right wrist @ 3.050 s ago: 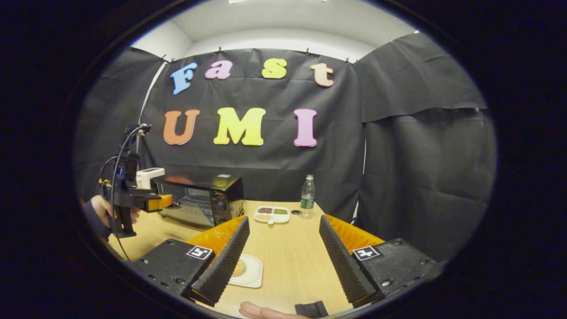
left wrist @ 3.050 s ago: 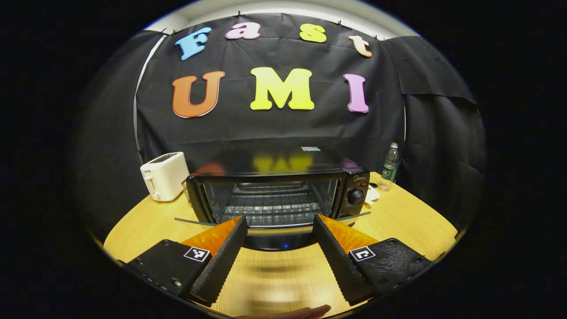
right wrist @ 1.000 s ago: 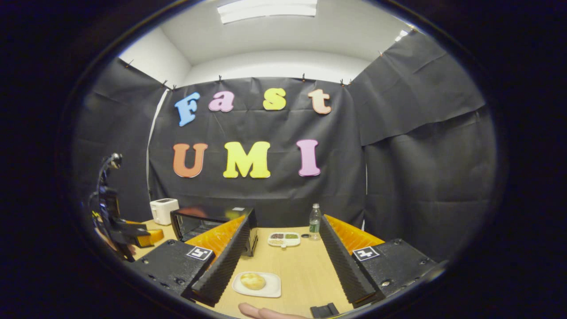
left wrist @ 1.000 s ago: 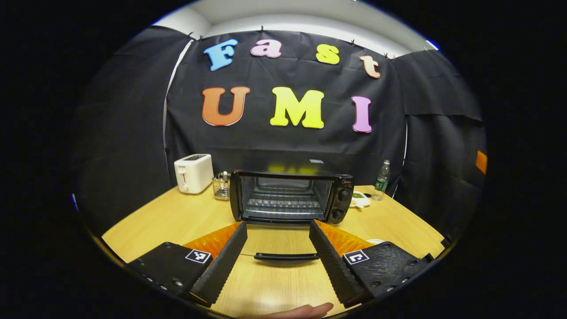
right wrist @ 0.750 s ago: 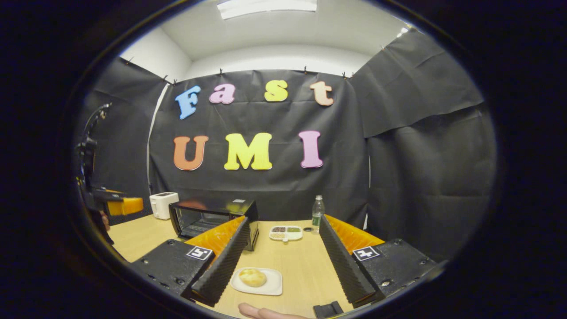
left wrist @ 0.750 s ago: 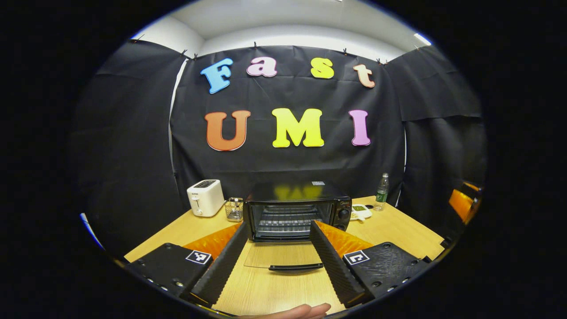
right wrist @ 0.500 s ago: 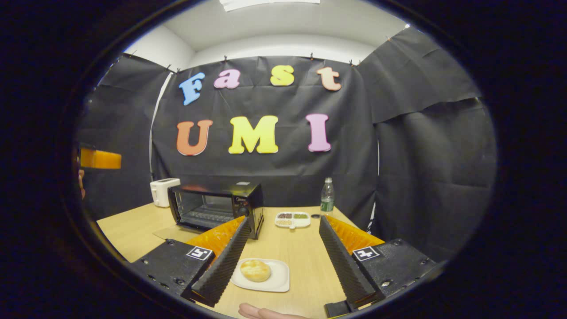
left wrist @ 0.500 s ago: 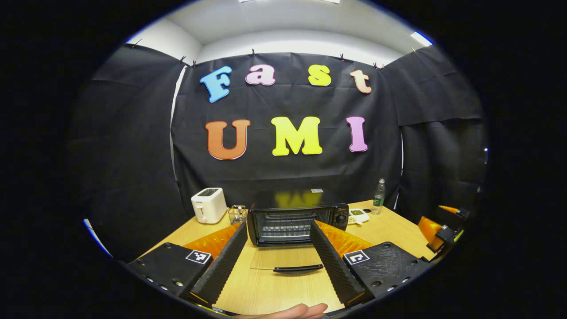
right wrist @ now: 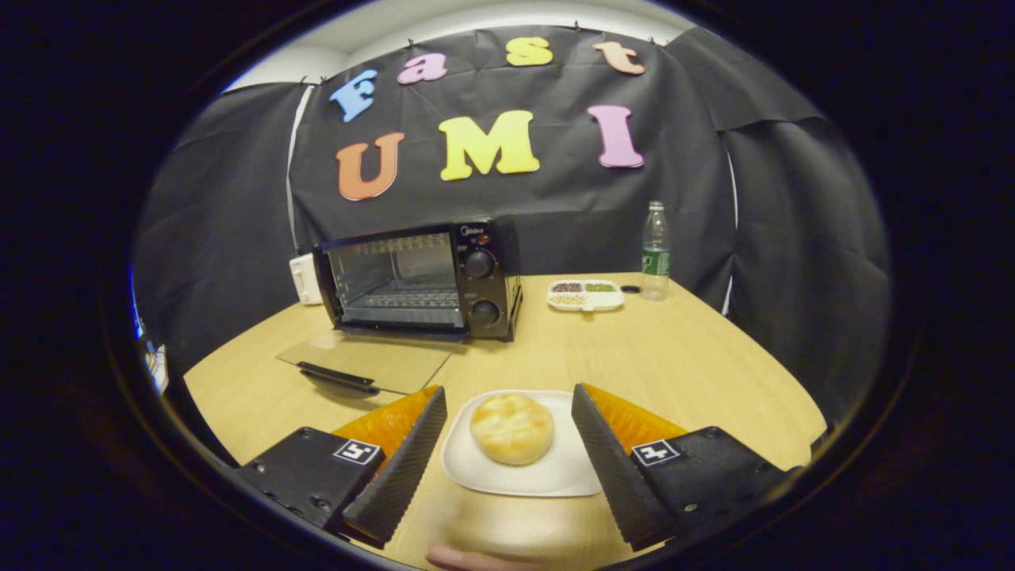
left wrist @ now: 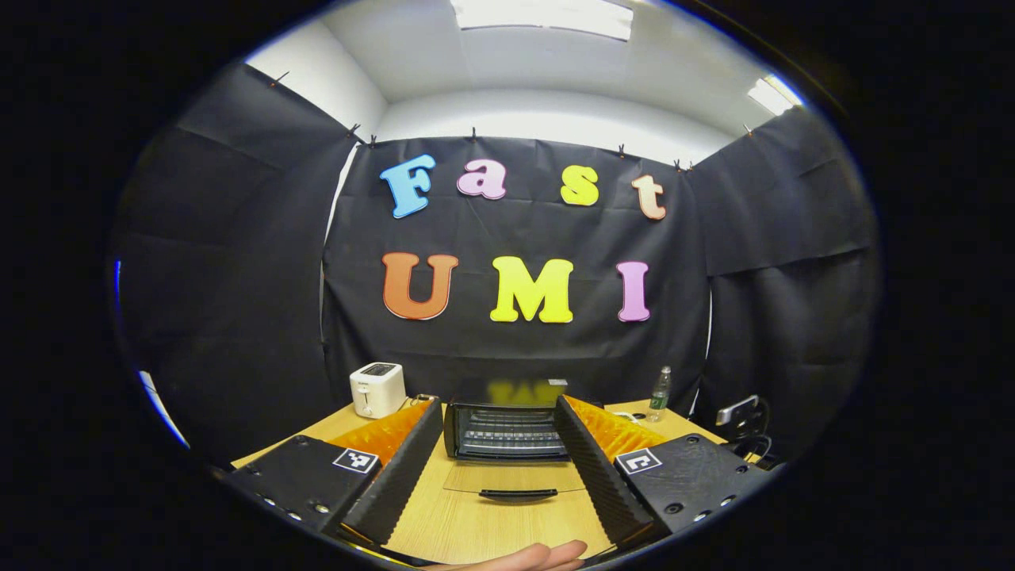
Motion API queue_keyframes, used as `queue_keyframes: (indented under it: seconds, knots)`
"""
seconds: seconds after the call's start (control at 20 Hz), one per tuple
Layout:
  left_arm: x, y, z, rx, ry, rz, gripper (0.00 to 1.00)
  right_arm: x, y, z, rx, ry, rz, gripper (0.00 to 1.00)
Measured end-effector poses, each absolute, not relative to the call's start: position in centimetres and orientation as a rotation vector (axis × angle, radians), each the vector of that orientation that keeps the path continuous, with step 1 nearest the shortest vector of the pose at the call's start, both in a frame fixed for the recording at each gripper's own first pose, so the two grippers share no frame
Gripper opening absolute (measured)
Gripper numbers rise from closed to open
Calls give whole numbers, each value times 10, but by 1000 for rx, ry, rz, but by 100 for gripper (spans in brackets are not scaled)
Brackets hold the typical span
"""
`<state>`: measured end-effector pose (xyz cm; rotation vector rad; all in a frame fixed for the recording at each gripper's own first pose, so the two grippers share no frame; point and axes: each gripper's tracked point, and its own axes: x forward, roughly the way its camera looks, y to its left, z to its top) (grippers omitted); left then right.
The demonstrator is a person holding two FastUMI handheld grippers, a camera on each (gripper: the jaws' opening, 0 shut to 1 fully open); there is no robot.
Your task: Open the electric oven with the left hand, put the food in, and close the electric oven.
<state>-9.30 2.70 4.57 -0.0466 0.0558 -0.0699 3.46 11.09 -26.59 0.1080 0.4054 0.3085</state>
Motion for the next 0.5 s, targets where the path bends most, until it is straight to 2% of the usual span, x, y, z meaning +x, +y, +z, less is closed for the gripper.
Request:
queue_keyframes:
  seconds: [0.15,0.5]
  knots:
    - [-106,35,24,-54,150,-68,93,48,116,-291,83,468,318,100]
    - [-94,46,18,-15,132,-51,93,59,118,-323,48,590,313,100]
